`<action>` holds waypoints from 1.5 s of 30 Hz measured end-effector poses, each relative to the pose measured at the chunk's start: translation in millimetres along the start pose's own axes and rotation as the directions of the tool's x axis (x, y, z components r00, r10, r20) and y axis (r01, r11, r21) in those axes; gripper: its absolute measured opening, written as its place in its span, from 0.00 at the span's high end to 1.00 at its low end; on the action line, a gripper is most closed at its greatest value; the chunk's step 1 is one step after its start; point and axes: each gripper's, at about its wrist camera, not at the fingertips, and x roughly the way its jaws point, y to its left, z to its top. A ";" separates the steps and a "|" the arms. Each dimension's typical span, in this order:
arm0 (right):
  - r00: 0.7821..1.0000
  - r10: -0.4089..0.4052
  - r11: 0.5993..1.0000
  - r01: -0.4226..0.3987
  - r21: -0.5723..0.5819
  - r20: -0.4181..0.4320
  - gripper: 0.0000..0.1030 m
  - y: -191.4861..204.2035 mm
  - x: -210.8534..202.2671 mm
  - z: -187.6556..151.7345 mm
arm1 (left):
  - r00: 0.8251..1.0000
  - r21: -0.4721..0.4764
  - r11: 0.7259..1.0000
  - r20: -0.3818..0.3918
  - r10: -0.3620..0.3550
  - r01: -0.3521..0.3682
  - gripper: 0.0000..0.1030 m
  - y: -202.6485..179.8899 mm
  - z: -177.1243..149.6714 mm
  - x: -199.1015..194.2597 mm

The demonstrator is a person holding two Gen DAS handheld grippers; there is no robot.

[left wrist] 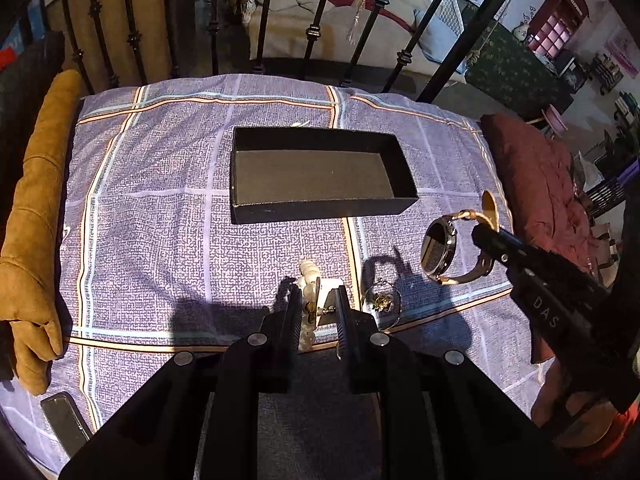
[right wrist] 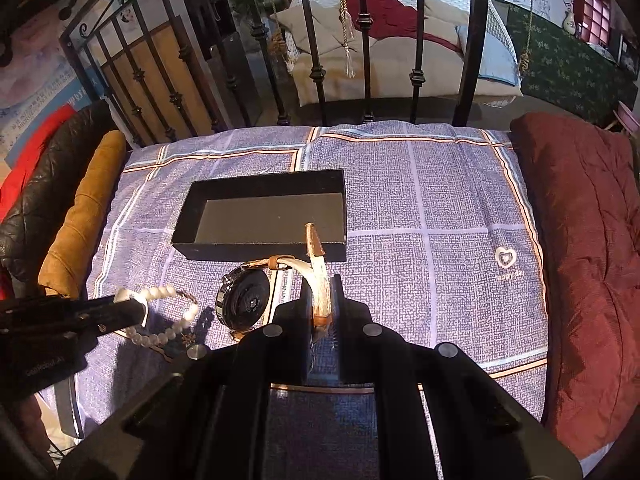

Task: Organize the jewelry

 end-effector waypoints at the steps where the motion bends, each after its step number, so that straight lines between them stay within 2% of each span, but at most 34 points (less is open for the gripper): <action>1: 1.000 0.000 1.000 0.000 0.000 0.000 0.91 -0.1 0.1 0.5 | 1.000 0.008 1.000 -0.005 0.011 -0.011 0.84 -1.1 -2.1 1.5; 6: 1.000 0.004 1.000 -0.004 0.015 -0.006 0.91 -2.6 1.4 -0.4 | 1.000 0.010 1.000 -0.011 0.009 -0.009 0.84 -0.4 -7.8 4.7; 7: 1.000 0.005 1.000 -0.005 0.017 -0.006 0.91 -3.0 1.7 -0.8 | 1.000 0.009 1.000 -0.007 0.009 -0.009 0.86 -0.4 -8.3 4.7; 8: 1.000 0.005 1.000 -0.005 0.019 -0.005 0.91 -3.2 1.7 -0.9 | 1.000 0.008 1.000 -0.008 0.008 -0.008 0.95 -0.2 -8.0 5.5; 9: 1.000 0.005 1.000 -0.005 0.020 -0.005 0.91 -3.4 1.7 -0.8 | 1.000 0.005 1.000 -0.015 0.005 -0.005 0.97 0.5 -7.6 7.4; 17: 1.000 0.006 1.000 -0.006 0.008 0.015 0.91 -2.2 0.3 3.7 | 1.000 0.014 1.000 -0.008 0.019 -0.019 0.97 -0.2 -1.4 10.9; 25: 0.997 0.006 1.000 -0.005 -0.003 0.074 0.90 9.2 26.5 41.9 | 0.994 0.014 0.999 0.095 0.050 -0.052 0.97 -11.7 58.5 28.0; 30: 0.999 0.001 1.000 0.000 -0.024 0.053 0.89 14.7 66.8 64.0 | 0.992 0.034 0.996 0.090 0.084 -0.088 0.97 -11.0 90.3 59.8; 31: 0.999 0.013 1.000 -0.012 -0.028 0.038 0.81 14.7 73.8 67.3 | 0.993 0.032 0.995 0.074 0.092 -0.094 0.84 -8.5 94.0 67.8; 32: 0.999 0.028 0.999 -0.027 -0.029 0.024 0.64 14.0 80.8 70.3 | 0.992 0.022 0.994 0.063 0.109 -0.110 0.57 -5.0 96.1 74.2; 33: 1.000 0.025 0.999 -0.025 -0.027 0.018 0.57 13.0 85.4 72.3 | 0.987 0.003 0.989 0.064 0.148 -0.148 0.51 -0.9 96.7 77.9; 34: 1.000 -0.015 1.000 0.015 -0.025 0.026 0.43 11.2 87.4 74.3 | 0.982 -0.011 0.984 0.069 0.175 -0.175 0.43 4.5 95.9 79.5; 35: 0.999 -0.022 0.999 0.023 -0.027 0.039 0.40 9.5 86.3 74.5 | 0.981 -0.015 0.984 0.076 0.177 -0.176 0.42 9.0 93.7 79.3; 37: 0.997 -0.023 1.000 0.024 -0.019 0.069 0.40 3.1 79.7 73.2 | 0.976 -0.035 0.980 0.081 0.200 -0.198 0.40 17.6 87.9 74.7; 41: 0.997 -0.013 1.000 0.011 0.015 0.076 0.40 -12.7 61.6 58.4 | 0.970 -0.081 0.973 0.095 0.223 -0.216 0.25 35.0 63.9 55.0; 45: 0.997 -0.045 0.999 0.046 -0.012 0.056 0.44 -21.0 38.9 21.1 | 0.969 -0.113 0.968 0.080 0.232 -0.223 0.23 47.9 24.7 41.4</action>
